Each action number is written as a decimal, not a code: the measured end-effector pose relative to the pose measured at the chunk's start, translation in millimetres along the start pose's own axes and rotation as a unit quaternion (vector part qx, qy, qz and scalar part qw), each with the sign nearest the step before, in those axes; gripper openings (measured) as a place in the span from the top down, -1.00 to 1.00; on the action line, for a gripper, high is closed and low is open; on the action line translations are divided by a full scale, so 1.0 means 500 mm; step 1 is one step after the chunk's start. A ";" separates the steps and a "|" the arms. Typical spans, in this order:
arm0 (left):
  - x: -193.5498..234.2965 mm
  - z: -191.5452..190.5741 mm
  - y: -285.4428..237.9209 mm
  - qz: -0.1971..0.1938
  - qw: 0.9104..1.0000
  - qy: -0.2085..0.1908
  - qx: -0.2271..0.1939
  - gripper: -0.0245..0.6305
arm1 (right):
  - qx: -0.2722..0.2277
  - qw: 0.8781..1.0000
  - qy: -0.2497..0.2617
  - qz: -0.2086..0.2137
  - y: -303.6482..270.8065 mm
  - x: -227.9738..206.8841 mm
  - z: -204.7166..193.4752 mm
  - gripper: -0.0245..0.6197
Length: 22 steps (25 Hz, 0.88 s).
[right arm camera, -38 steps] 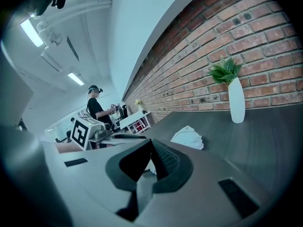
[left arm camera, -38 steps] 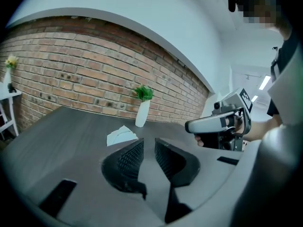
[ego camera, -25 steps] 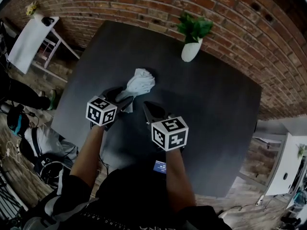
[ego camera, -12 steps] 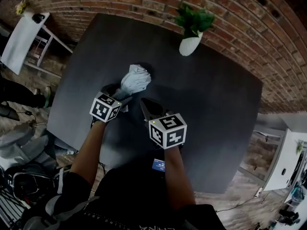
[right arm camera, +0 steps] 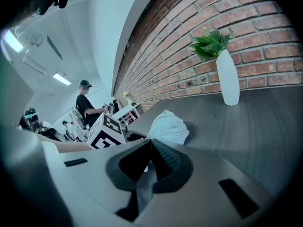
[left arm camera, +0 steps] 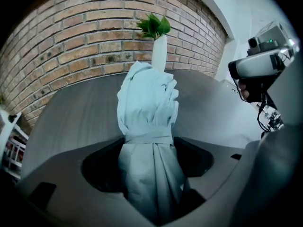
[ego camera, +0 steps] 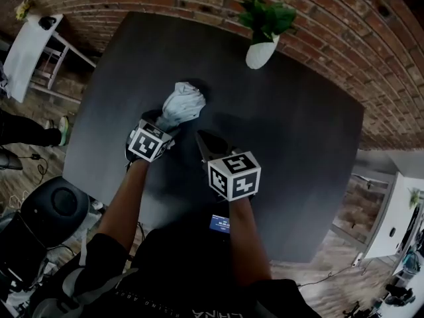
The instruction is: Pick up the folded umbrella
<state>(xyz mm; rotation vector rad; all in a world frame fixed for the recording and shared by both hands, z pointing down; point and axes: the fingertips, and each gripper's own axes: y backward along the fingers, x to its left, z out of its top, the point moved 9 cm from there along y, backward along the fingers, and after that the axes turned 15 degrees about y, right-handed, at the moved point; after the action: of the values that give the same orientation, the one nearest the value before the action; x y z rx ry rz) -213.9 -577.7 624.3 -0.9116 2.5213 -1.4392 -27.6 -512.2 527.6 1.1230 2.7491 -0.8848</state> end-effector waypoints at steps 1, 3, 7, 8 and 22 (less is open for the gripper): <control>0.001 0.000 -0.001 0.002 1.000 -0.002 0.004 -0.04 | 0.000 1.000 -0.001 -0.002 0.001 -0.002 -0.001 0.90; 0.004 0.003 0.000 0.005 1.000 -0.007 0.006 -0.04 | 0.000 1.000 -0.002 -0.003 0.003 -0.004 -0.001 0.90; 0.004 0.008 0.007 0.003 1.000 -0.001 0.010 0.02 | 0.000 1.000 -0.002 -0.005 0.007 -0.002 -0.002 0.90; 0.004 0.008 0.009 0.000 1.000 0.004 0.012 0.03 | 0.001 1.000 -0.001 -0.005 0.008 -0.001 -0.003 0.90; -0.015 -0.051 0.049 -0.059 0.990 0.127 -0.002 0.05 | 0.000 1.000 -0.003 -0.018 0.039 0.002 -0.004 0.90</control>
<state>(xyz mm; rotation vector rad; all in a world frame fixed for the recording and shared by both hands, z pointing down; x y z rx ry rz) -228.3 -545.4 616.9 -0.9468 2.6884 -1.6851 -15.2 -499.4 519.2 1.0733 2.7715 -0.8921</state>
